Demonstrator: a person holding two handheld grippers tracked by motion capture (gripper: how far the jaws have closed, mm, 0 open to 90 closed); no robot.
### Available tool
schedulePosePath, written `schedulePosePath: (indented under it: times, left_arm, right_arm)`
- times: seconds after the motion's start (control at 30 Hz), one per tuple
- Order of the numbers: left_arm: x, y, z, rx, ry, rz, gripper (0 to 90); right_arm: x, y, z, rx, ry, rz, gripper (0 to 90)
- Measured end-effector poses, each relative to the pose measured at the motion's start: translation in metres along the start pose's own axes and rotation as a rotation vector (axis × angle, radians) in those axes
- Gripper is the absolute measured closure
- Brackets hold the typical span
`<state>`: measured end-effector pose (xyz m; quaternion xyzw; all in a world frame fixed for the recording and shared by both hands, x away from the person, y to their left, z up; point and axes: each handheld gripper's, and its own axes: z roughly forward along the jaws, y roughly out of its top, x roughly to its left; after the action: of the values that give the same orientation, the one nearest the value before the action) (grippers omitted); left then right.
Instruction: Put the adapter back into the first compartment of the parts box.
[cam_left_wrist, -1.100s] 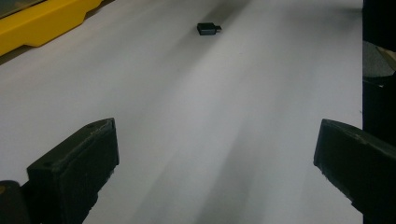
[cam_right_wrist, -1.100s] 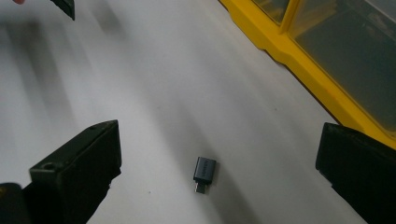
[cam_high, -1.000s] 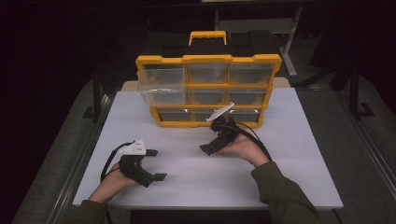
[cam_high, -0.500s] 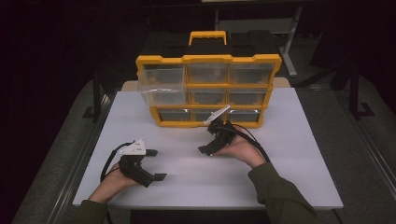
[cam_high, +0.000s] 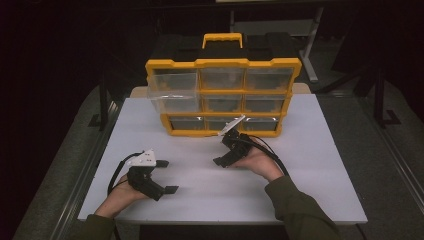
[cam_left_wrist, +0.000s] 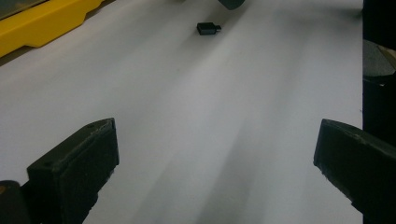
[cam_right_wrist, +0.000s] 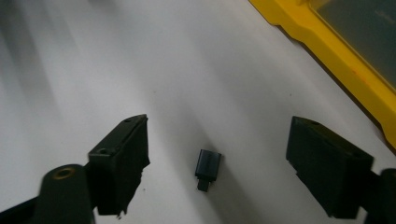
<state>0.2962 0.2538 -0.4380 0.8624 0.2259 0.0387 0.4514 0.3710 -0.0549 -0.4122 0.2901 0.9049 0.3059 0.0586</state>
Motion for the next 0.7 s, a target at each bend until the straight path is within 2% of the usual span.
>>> schedulePosePath:
  times: [0.7]
  left_arm:
    - [0.0,0.0,0.0,-0.001,-0.001,0.001,0.0]
  right_arm:
    - [0.0,-0.007,0.013,0.05,0.013,0.004,47.6]
